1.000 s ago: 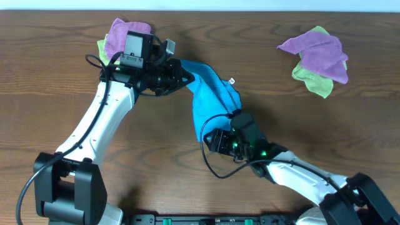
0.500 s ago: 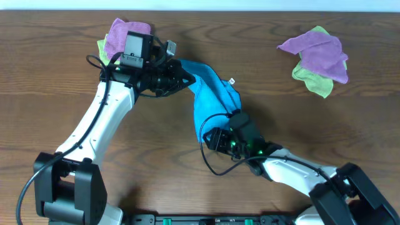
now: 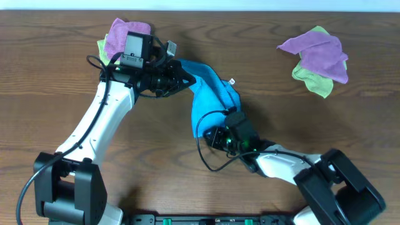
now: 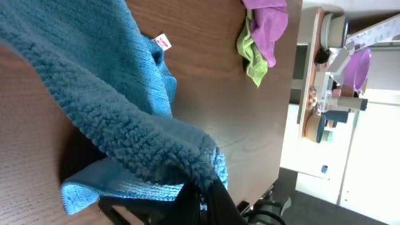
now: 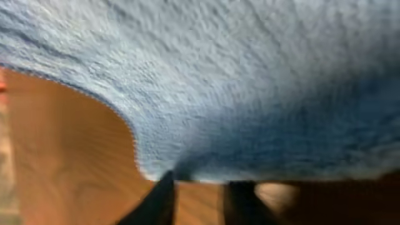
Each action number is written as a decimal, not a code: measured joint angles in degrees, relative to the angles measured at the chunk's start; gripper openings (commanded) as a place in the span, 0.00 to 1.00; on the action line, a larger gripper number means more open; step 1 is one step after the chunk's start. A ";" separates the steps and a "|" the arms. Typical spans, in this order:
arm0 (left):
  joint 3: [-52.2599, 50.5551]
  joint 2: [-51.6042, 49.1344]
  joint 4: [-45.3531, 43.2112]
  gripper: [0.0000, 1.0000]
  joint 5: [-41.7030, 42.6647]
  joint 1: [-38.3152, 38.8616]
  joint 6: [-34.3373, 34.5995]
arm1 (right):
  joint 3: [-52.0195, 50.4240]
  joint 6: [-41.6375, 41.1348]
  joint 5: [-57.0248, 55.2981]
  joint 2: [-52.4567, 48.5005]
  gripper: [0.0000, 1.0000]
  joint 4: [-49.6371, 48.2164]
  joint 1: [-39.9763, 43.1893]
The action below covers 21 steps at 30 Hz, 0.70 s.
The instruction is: Fold the cloth
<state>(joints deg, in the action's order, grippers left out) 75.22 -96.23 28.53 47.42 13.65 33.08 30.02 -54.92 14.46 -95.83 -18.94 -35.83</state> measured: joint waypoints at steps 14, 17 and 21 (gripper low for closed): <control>0.00 0.00 1.73 0.06 0.57 -2.89 -1.46 | -0.72 3.89 -2.73 7.30 0.01 6.97 0.31; 0.02 0.00 3.39 0.06 1.27 -4.98 -2.36 | -0.79 4.74 -4.04 11.93 0.01 12.52 0.31; 0.04 0.00 6.69 0.06 2.19 -7.04 -4.48 | -0.85 5.84 -6.82 17.11 0.01 20.46 0.37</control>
<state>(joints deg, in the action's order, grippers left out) 75.26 -96.23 35.22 49.60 6.61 28.60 29.17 -49.08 7.64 -78.72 1.52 -35.46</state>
